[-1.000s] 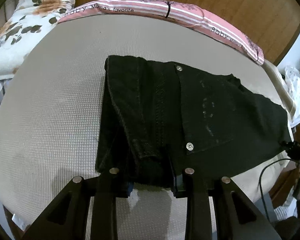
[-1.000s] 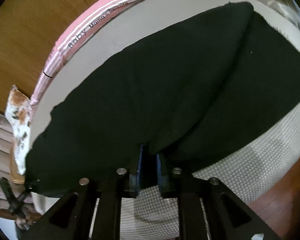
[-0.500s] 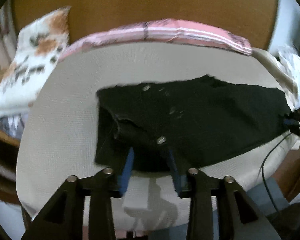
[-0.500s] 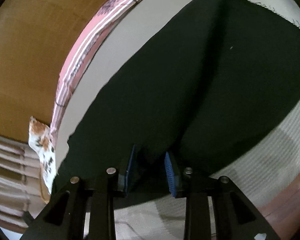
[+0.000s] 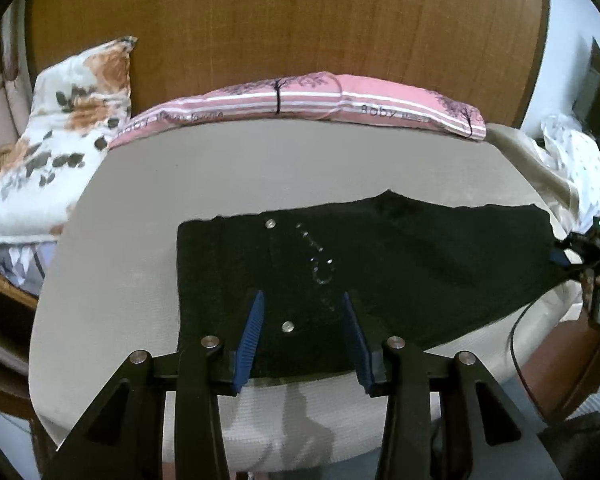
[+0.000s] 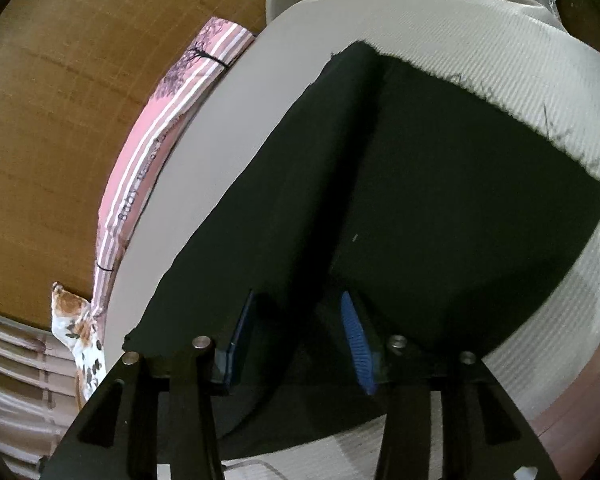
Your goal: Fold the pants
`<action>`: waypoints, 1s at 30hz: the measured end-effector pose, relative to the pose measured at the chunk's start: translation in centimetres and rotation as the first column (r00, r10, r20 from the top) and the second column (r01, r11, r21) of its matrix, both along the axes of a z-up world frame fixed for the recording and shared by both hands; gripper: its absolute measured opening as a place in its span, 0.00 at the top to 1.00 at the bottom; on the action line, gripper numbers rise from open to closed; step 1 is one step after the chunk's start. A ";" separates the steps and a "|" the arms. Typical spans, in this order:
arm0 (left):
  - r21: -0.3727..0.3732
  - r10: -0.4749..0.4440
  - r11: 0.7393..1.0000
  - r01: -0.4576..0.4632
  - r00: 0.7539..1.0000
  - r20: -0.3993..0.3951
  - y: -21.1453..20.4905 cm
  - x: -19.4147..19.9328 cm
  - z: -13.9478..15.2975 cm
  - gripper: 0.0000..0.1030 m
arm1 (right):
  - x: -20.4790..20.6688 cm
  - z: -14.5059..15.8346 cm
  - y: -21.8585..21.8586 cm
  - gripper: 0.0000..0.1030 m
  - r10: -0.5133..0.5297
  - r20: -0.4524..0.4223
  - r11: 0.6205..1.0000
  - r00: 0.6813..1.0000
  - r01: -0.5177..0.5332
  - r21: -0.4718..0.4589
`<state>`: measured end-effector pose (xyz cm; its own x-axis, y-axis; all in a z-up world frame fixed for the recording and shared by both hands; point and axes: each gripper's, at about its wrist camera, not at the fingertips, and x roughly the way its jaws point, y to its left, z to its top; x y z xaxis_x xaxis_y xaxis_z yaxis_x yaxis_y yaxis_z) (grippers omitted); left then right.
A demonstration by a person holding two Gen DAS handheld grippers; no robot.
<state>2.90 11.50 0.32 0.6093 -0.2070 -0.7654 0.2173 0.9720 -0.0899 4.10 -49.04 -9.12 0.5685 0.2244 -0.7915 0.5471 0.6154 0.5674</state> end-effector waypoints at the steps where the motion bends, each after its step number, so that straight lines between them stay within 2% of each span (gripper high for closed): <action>1: 0.018 -0.024 1.000 0.024 1.000 0.015 -1.0 0.0 0.0 0.59 | 0.3 0.0 -0.4 0.59 -0.006 -0.003 1.000 1.000 0.006 0.001; 5: 0.051 -0.166 0.985 0.164 0.986 0.033 -5.7 0.3 -0.7 0.59 | 1.6 -0.1 -1.4 0.58 -0.007 -0.013 1.000 1.000 0.007 -0.012; 8: 0.058 -0.315 0.948 0.313 0.948 0.033 -10.7 0.7 -1.7 0.59 | 2.2 -0.3 -2.2 0.58 -0.013 -0.014 1.000 1.000 0.013 0.001; 13: 0.020 -0.532 0.847 0.532 0.847 0.008 -19.5 0.9 -3.9 0.59 | 3.0 -0.5 -2.7 0.59 -0.016 -0.015 1.000 1.000 0.016 0.010; 14: 0.013 -0.553 0.833 0.553 0.833 0.000 -20.6 0.9 -4.2 0.59 | 3.2 -0.4 -2.7 0.63 -0.003 -0.021 1.000 1.000 0.003 0.001; 15: 0.005 -0.585 0.811 0.585 0.811 -0.010 -22.2 0.8 -4.7 0.59 | 3.3 -0.3 -2.7 0.73 0.008 -0.025 1.000 1.000 -0.008 -0.001; 16: 0.007 -0.611 0.791 0.611 0.791 -0.019 -23.6 0.8 -5.1 0.59 | 3.5 -0.3 -2.6 0.79 0.026 -0.025 1.000 0.999 -0.026 0.007; 17: 0.016 -0.633 0.774 0.634 0.774 -0.024 -24.9 0.7 -5.4 0.59 | 3.6 -0.1 -2.6 0.83 0.036 -0.022 0.999 0.999 -0.036 0.011; 18: 0.024 -0.663 0.748 0.664 0.748 -0.029 -26.4 0.5 -5.9 0.59 | 3.7 0.1 -2.6 0.84 0.039 -0.024 0.999 0.999 -0.039 0.006; 22: 0.035 -0.710 0.701 0.712 0.702 -0.049 -29.8 0.6 -7.1 0.59 | 4.2 1.4 -2.5 0.87 0.059 -0.020 0.998 0.998 -0.059 -0.002; 26: 0.040 -0.713 0.695 0.718 0.696 -0.082 -30.9 1.0 -8.6 0.59 | 5.9 2.9 -2.0 0.89 0.100 -0.009 0.995 0.995 -0.100 -0.010; 30: 0.009 -0.691 0.718 0.696 0.714 -0.114 -30.9 1.4 -10.1 0.59 | 8.6 3.8 -0.8 0.89 0.150 -0.014 0.988 0.989 -0.151 -0.027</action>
<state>4.28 -19.44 -9.82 0.2330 -0.5036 -0.8319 0.8250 0.5552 -0.1051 12.69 -49.81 -5.33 0.5204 0.2843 -0.8052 0.4536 0.7069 0.5427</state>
